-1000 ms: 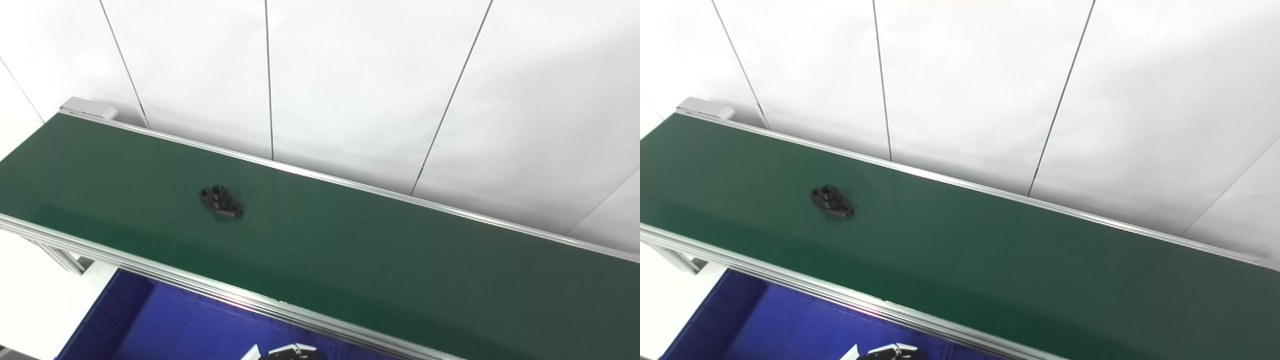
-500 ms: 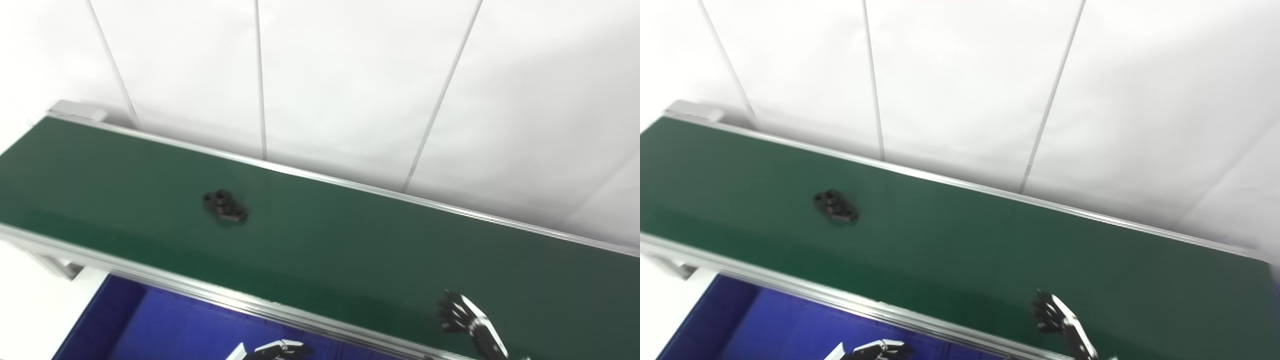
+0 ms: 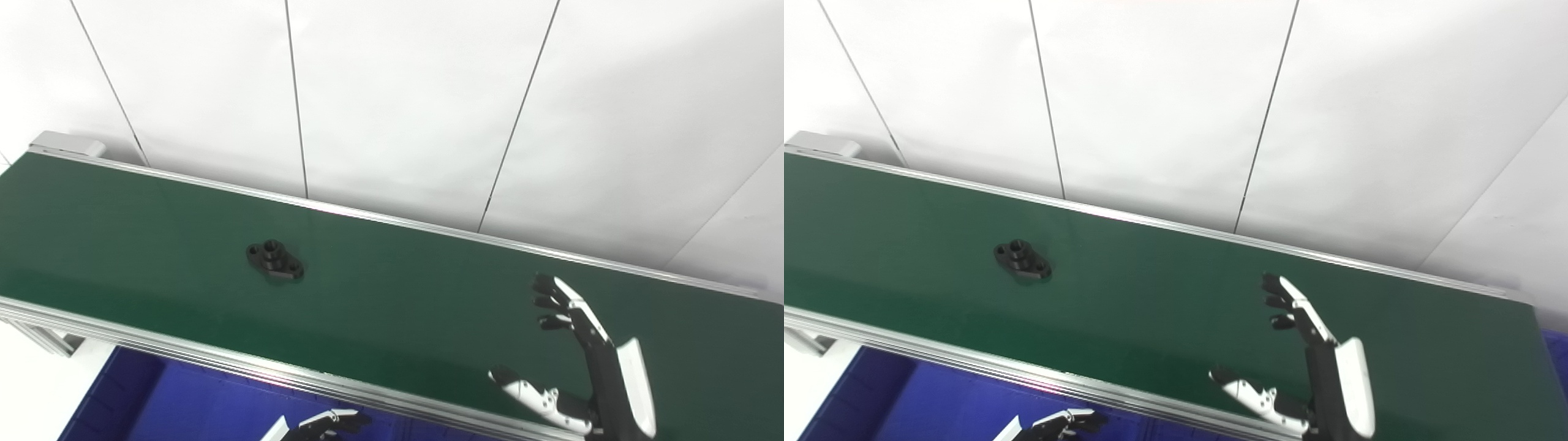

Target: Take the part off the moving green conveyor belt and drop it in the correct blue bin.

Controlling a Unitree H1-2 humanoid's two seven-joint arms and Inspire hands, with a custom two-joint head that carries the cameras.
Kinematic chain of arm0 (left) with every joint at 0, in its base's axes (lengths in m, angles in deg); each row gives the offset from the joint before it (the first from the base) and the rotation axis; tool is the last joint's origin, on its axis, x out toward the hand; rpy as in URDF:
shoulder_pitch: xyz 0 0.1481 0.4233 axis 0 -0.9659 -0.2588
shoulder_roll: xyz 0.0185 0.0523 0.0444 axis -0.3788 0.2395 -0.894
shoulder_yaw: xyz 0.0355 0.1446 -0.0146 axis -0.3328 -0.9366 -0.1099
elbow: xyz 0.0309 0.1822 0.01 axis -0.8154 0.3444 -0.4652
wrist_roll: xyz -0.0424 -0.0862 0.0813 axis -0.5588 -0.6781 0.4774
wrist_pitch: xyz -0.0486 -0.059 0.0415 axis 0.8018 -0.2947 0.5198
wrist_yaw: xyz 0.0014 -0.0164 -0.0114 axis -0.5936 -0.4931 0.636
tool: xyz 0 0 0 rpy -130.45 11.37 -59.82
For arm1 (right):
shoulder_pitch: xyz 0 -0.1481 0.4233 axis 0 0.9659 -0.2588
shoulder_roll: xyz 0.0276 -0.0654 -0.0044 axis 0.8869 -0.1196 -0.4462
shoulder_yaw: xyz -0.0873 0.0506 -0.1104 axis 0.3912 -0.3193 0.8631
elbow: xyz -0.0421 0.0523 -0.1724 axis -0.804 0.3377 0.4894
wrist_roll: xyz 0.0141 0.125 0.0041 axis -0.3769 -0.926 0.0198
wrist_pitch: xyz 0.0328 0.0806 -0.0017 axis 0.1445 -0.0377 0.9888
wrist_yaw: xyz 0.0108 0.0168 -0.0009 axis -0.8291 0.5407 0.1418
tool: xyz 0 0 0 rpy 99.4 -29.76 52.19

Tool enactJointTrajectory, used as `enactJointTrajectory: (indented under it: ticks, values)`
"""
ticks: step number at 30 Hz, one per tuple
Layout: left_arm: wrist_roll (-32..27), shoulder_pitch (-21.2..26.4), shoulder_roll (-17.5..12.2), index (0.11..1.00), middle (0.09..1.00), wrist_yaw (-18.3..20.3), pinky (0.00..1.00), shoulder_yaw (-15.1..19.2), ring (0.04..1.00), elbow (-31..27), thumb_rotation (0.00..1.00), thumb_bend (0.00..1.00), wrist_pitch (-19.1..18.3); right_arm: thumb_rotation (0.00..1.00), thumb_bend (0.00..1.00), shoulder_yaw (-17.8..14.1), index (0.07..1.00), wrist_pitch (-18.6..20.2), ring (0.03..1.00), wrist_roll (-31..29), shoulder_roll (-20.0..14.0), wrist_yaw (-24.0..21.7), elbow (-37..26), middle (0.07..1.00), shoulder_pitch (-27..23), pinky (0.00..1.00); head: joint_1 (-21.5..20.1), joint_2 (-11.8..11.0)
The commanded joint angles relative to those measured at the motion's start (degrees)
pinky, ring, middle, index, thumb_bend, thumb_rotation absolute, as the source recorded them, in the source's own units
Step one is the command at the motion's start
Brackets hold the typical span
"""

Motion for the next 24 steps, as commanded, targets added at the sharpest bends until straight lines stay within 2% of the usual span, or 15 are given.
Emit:
enactJointTrajectory:
  ticks: [1,6,8,12,17,24]
  values:
    - [-0.6,0.1,-0.6,0.776,0.837,0.4,0.68,0.7,0.784,-1.1,0.37,0.90,2.0,0.32,0.66,-0.2,0.864,3.1,0.762,1.5,-0.1,-2.4,-1.8,0.825,-2.3,0.66,-1.0,0.0]
    - [-2.5,-0.5,0.1,0.778,0.845,3.6,0.71,2.8,0.801,-1.1,0.37,0.91,2.0,0.32,0.68,0.0,0.872,7.3,0.773,4.2,0.0,-5.9,0.3,0.835,-7.4,0.68,-3.8,-0.1]
    - [-2.4,-0.6,0.2,0.781,0.851,4.4,0.71,3.4,0.806,-1.0,0.38,0.90,2.0,0.35,0.69,0.3,0.876,8.5,0.779,5.3,0.0,-6.9,1.0,0.840,-8.8,0.69,-4.0,-0.1]
    - [-2.4,-0.9,0.6,0.784,0.854,5.7,0.71,4.6,0.810,-0.8,0.39,0.90,2.0,0.35,0.71,1.1,0.877,10.7,0.789,7.3,0.3,-8.5,3.4,0.845,-12.5,0.71,-5.5,-0.1]
    - [-4.1,-1.4,1.1,0.789,0.862,9.3,0.74,6.6,0.827,-1.0,0.38,0.90,2.0,0.37,0.73,2.6,0.881,12.4,0.780,9.6,0.9,-9.3,6.5,0.840,-15.8,0.69,-7.0,0.0]
    - [-4.3,-1.6,2.1,0.790,0.863,13.0,0.72,9.5,0.822,-0.7,0.37,0.89,2.0,0.39,0.74,4.5,0.880,14.1,0.803,12.1,1.6,-10.0,11.5,0.851,-21.1,0.70,-7.0,0.2]
